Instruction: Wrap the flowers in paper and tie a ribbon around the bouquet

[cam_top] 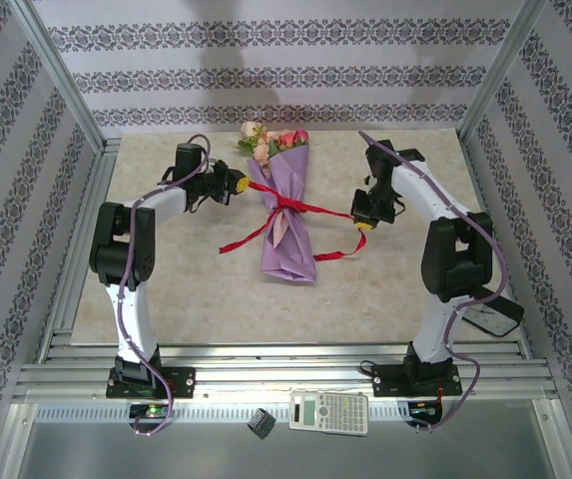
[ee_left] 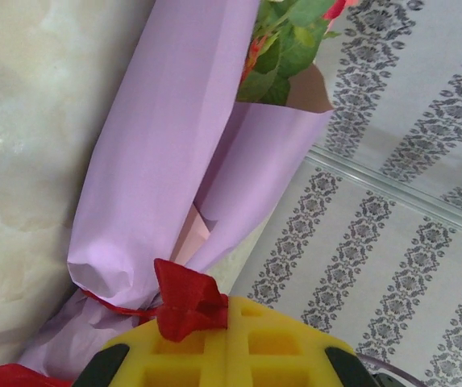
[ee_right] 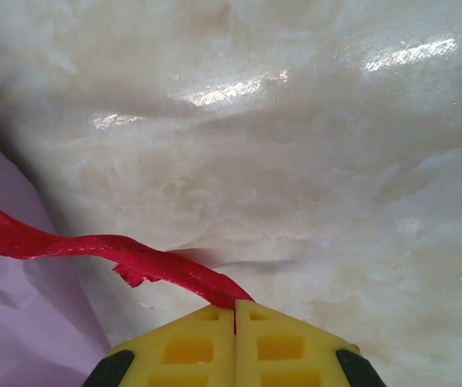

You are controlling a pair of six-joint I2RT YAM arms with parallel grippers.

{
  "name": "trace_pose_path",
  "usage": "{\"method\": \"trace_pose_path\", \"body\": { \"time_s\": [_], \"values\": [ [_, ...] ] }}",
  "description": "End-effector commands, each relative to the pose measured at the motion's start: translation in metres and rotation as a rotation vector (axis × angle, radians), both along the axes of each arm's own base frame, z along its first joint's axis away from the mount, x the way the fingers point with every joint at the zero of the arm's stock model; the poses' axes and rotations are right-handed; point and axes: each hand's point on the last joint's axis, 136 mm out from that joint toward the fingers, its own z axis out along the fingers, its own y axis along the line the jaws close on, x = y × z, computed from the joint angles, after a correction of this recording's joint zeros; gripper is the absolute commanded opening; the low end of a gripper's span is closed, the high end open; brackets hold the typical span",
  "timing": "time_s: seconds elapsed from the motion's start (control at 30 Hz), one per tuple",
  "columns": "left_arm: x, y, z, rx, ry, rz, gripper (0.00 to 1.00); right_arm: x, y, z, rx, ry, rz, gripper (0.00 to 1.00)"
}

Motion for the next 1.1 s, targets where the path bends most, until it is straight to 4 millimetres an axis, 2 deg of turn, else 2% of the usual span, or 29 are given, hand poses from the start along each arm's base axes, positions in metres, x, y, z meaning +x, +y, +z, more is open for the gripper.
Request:
{"method": "trace_pose_path", "body": {
  "time_s": [0.0,0.27,0.4,0.5,0.63,0.7,0.77,0.87,0.97,1.07],
  "values": [
    [-0.004,0.015,0.01,0.03,-0.02,0.027,0.0,-0.002,0.005,0.011,0.014,-0.024,-0.003,0.0],
    [-0.009,0.013,0.007,0.006,-0.02,0.015,0.0,-0.009,0.034,-0.009,0.098,0.025,0.011,0.0],
    [-0.019,0.012,0.006,0.005,-0.008,0.007,0.0,-0.007,0.042,-0.021,0.132,0.046,-0.015,0.0],
    [-0.029,0.012,0.009,0.009,-0.002,0.004,0.0,-0.002,0.044,-0.022,0.139,0.04,-0.025,0.09],
    [-0.04,0.011,0.012,0.016,0.001,0.007,0.0,0.005,0.04,-0.011,0.097,0.006,-0.051,0.32],
    [-0.043,0.011,0.014,0.015,0.0,0.01,0.0,0.011,0.039,0.002,0.096,-0.04,-0.094,0.36],
    [-0.045,0.011,0.016,0.015,-0.002,0.012,0.0,0.019,0.045,0.019,0.111,-0.098,-0.143,0.36],
    [-0.049,0.013,0.016,0.022,0.003,0.016,0.0,0.033,0.069,0.04,0.156,-0.152,-0.232,0.31],
    [-0.051,0.012,0.014,0.017,0.006,0.015,0.0,0.054,0.108,0.059,0.24,-0.218,-0.314,0.3],
    [-0.052,0.011,0.014,0.009,0.006,0.014,0.0,0.073,0.142,0.06,0.332,-0.238,-0.429,0.29]
  ]
}}
